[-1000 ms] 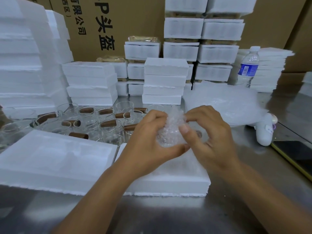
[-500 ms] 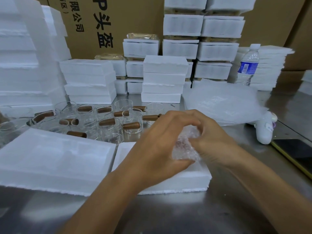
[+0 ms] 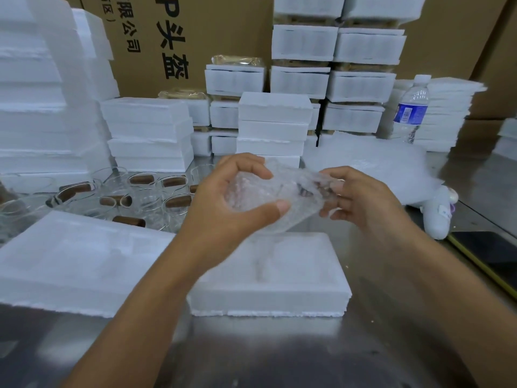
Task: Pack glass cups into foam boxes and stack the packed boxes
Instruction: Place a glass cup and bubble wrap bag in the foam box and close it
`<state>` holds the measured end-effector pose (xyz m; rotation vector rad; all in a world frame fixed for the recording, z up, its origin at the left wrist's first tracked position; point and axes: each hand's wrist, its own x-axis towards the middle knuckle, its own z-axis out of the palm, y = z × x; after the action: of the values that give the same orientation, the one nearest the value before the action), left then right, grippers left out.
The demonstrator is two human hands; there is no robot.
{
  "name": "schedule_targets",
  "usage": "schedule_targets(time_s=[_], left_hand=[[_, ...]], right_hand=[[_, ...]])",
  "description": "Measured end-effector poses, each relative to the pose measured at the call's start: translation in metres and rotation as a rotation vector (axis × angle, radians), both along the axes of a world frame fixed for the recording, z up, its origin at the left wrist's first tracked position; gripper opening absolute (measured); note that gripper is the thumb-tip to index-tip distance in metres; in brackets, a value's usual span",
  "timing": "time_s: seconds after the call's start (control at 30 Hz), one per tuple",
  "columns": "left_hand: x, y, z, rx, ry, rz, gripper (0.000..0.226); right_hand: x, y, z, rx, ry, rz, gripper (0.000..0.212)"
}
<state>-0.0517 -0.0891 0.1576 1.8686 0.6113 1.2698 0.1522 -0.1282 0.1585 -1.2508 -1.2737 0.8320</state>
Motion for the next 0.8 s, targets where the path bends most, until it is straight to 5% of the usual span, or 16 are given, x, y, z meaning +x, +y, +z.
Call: schedule_targets(time_s=[0.27,0.63,0.8], left_hand=[[-0.011,0.010,-0.005,-0.303,0.021,-0.168,0.043],[-0.046,0.010,-0.014,-0.204,0.326,-0.191,0.047],[-0.049,0.011,-0.015,-0.172,0.507,-0.146,0.049]], right_hand=[[-0.011,-0.007,-0.011,0.018,0.063,0.155,0.009],[-0.018,-0.013,-0.015,-0.049,-0.167,0.321,0.023],[-0.021,-0.015,-0.021,-0.031,-0.400,0.195,0.015]])
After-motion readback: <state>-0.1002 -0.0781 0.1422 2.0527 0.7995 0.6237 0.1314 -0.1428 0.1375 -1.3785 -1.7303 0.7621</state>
